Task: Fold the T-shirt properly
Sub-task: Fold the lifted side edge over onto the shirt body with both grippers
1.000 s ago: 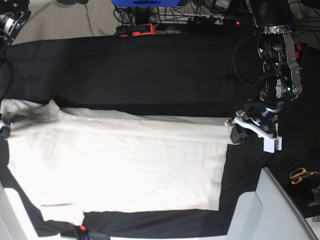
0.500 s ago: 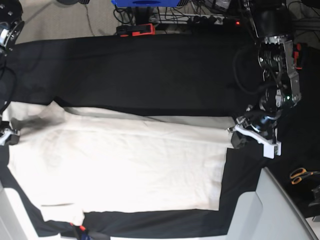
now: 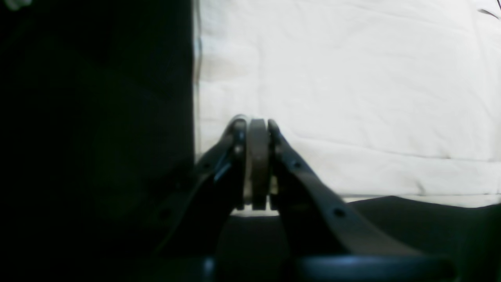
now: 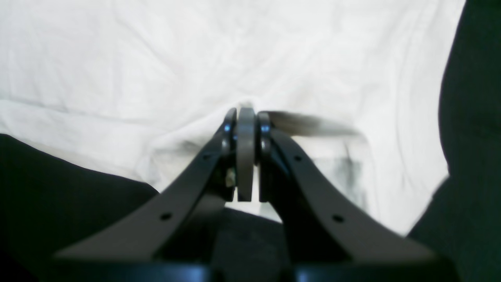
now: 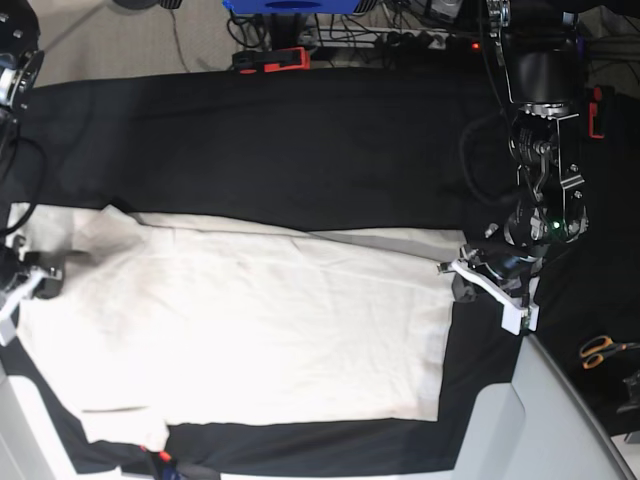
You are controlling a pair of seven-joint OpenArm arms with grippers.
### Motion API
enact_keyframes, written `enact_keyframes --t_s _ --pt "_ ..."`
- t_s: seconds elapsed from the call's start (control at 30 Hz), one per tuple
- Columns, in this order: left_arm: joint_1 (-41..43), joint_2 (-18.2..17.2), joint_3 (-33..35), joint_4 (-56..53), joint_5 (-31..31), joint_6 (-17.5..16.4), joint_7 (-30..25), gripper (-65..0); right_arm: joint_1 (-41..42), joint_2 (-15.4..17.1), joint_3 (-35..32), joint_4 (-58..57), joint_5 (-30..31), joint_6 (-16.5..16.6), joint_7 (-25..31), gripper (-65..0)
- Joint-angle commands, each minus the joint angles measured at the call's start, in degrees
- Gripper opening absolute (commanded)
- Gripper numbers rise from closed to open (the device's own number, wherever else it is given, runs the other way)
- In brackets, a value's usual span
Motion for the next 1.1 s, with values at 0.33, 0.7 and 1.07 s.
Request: enact_keyframes --t_s 0.33,0.7,1.07 --pt "-3.18 -0.34 0.19 -3.14 2.50 -0.30 -1.51 -65.0 6.29 1.41 -5.93 -7.27 1.34 0.32 6.80 -64.8" --pt "-6.88 -0.17 0.28 -7.09 6.80 -0.57 -1.51 -65.0 6.55 1.41 -7.87 -9.47 1.34 0.32 9.87 -64.8" --pt "-7.49 -0.34 0.28 -7.53 6.89 -0.57 -1.59 -65.0 6.46 1.14 -7.43 -11.23 1.34 0.32 13.92 -63.6"
